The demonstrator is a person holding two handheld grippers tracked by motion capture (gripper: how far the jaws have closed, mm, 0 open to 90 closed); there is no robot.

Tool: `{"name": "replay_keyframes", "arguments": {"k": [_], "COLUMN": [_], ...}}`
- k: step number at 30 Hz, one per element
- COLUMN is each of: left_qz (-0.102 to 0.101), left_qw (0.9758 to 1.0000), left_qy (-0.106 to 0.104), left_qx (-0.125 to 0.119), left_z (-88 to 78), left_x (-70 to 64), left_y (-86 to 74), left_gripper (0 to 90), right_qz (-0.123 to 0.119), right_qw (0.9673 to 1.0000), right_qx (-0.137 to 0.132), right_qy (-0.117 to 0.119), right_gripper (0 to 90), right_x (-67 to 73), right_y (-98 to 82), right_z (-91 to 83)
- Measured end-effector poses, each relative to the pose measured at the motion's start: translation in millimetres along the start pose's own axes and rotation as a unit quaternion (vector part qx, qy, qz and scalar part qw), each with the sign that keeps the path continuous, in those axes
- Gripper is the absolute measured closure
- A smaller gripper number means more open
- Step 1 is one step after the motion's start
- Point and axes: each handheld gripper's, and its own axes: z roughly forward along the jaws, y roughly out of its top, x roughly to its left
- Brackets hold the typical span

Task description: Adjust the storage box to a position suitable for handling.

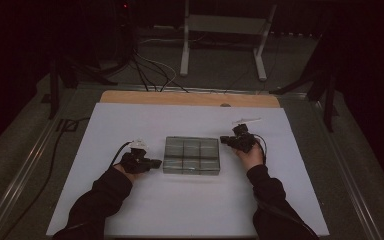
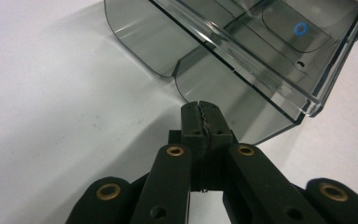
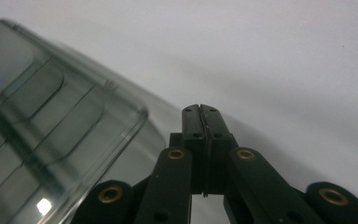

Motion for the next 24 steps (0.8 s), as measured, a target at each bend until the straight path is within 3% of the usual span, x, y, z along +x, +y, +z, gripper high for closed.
{"name": "replay_keyframes", "arguments": {"k": [6, 16, 24], "left_qz": [0.001, 0.006, 0.004], "left_qw": [1.0, 0.9999, 0.9997], "left_qy": [-0.009, -0.016, -0.024], "left_qx": [-0.001, 0.001, 0.003], "left_z": [0.9, 2.9, 0.8], "left_x": [-1.2, -1.5, -2.3], "left_y": [1.7, 1.3, 0.9], "left_gripper": [90.0, 90.0, 90.0], "right_qz": [0.021, 0.021, 0.028], "right_qw": [0.9996, 0.9991, 0.9993], "right_qx": [-0.002, 0.009, 0.01], "right_qy": [0.018, 0.037, 0.024], "right_gripper": [90.0, 90.0, 90.0], "right_x": [-4.1, 0.4, 3.6], "right_y": [4.6, 6.6, 5.7], "right_z": [10.1, 16.2, 14.6]}}
